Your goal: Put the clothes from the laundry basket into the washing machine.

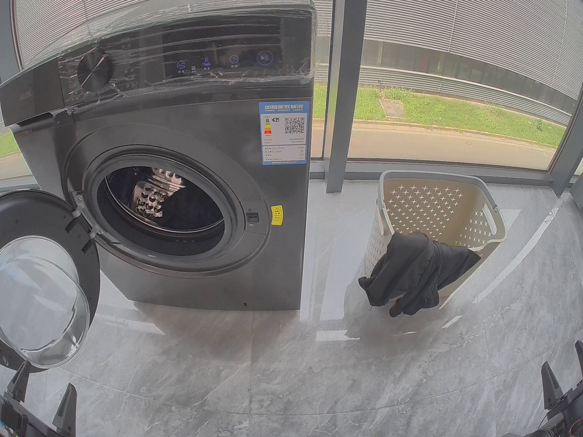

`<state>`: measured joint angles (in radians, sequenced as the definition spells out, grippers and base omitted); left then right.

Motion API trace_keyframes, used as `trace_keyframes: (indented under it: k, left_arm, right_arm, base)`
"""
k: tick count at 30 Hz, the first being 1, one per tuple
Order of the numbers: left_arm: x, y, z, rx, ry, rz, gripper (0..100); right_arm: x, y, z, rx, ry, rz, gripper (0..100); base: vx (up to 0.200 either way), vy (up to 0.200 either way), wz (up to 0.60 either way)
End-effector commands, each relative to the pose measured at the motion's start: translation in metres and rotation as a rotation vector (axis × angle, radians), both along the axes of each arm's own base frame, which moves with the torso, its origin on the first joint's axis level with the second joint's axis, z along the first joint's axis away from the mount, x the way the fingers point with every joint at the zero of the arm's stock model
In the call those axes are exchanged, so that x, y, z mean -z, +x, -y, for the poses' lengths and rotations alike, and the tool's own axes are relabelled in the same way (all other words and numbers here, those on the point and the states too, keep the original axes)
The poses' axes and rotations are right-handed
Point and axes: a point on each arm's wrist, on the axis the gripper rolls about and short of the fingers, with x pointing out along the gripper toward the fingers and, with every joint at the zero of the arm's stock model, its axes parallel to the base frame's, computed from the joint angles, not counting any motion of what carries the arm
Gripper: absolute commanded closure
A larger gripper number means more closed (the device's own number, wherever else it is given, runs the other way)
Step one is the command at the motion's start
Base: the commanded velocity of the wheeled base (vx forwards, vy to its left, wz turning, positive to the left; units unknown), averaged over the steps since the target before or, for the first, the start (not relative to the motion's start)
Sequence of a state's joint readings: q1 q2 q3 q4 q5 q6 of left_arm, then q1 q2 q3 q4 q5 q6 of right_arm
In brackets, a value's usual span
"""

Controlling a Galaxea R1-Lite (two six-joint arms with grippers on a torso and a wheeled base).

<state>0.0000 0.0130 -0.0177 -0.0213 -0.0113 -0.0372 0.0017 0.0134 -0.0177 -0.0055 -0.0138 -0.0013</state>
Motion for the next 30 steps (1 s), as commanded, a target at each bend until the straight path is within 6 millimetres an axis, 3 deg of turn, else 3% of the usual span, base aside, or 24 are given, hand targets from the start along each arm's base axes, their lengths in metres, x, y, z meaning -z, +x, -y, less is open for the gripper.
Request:
trace_keyframes:
  k: [1, 12, 27, 30]
  left_arm:
    - [0.0008, -0.001, 0.0, 0.001, -0.001, 0.009, 0]
    - [0.0011, -0.0009, -0.0003, -0.009, -0.015, 0.009, 0]
    - [0.0008, -0.0007, -0.0005, -0.017, -0.026, 0.017, 0]
    - [0.0004, -0.0008, -0.0005, -0.016, -0.031, 0.018, 0]
  right_arm:
    - [0.0051, 0.0011, 0.0, 0.0, 0.0, -0.016, 0]
    - [0.0049, 0.0011, 0.0, 0.0, 0.0, -0.014, 0]
    - [0.0049, 0.0011, 0.0, 0.0, 0.0, -0.014, 0]
    - [0.0049, 0.0011, 0.0, 0.0, 0.0, -0.014, 0]
  base:
    - [0.2, 0.0, 0.0]
    - [0.036, 0.0, 0.0]
    - [0.0, -0.2, 0.0]
    - [0.0, 0.0, 0.0]
